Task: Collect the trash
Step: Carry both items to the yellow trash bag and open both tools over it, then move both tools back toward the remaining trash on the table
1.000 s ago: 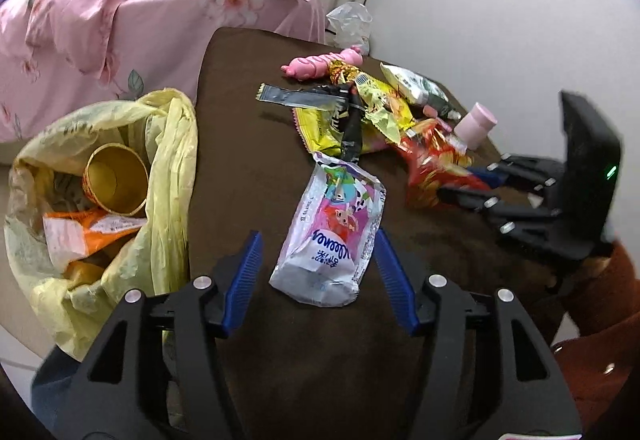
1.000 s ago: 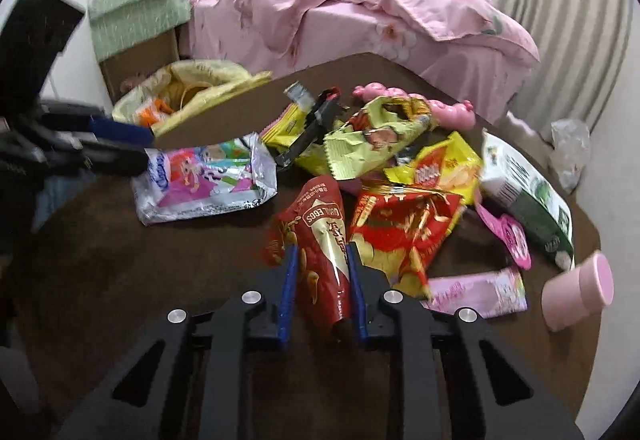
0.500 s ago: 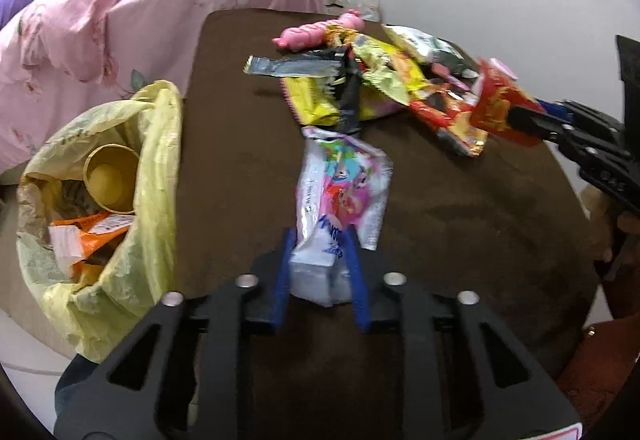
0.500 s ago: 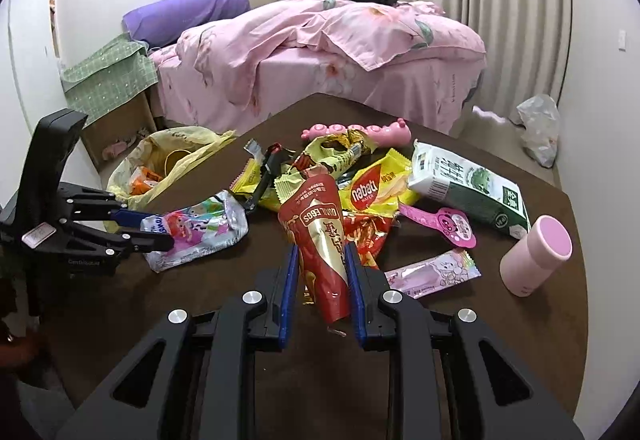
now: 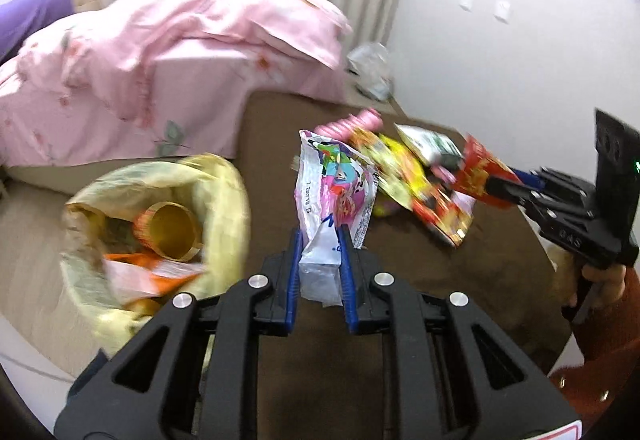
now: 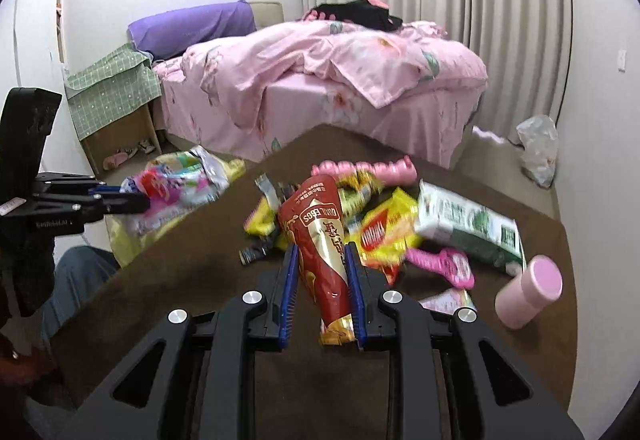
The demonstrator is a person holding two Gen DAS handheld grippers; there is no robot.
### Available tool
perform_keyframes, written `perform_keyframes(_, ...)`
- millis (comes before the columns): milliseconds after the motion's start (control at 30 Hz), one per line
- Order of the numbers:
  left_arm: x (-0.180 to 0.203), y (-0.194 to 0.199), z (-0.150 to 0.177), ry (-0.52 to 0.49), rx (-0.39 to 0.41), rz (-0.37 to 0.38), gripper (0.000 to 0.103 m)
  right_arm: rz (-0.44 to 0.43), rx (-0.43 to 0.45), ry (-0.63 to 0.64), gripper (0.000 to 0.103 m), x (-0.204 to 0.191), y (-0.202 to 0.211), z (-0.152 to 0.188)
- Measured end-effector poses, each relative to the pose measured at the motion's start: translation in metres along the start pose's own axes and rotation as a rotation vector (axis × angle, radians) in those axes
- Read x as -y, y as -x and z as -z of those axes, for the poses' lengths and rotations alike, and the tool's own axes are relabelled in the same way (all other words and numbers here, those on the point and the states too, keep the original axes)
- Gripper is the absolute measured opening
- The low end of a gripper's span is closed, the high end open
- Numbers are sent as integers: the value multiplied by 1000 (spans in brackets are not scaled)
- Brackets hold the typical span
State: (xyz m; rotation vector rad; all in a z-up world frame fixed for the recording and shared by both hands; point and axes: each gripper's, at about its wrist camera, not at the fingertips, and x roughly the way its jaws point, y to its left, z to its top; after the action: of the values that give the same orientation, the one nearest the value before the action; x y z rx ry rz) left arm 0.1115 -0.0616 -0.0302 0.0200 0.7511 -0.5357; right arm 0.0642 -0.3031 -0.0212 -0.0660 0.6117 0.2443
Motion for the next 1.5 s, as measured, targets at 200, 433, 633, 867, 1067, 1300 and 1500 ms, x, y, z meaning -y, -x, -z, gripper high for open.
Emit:
perform_keyframes(200, -72, 30, -10, 167, 106, -167, 17, -104, 29, 72, 23, -32, -29, -49)
perform_keyframes(433, -153, 39, 4, 360, 135, -267, 17, -247, -5, 147, 23, -89, -93, -95)
perform_keyframes(633, -176, 12, 22, 371, 69, -228, 17, -331, -99, 184, 23, -136, -154, -102)
perform_keyframes(867, -181, -33, 41, 372, -51, -195, 17, -358, -223, 188, 23, -164, -211, -87)
perform_keyframes(1067, -191, -35, 44, 404, -45, -196, 22, -363, -263, 164, 23, -166, -231, -79)
perform_keyframes(1300, -198, -21, 43, 453, -20, -205, 44, -395, -269, 148, 46, -169, -242, -75)
perform_keyframes(1500, -201, 0, 36, 469, 47, -261, 49, -380, -255, 140, 52, -165, -236, -75)
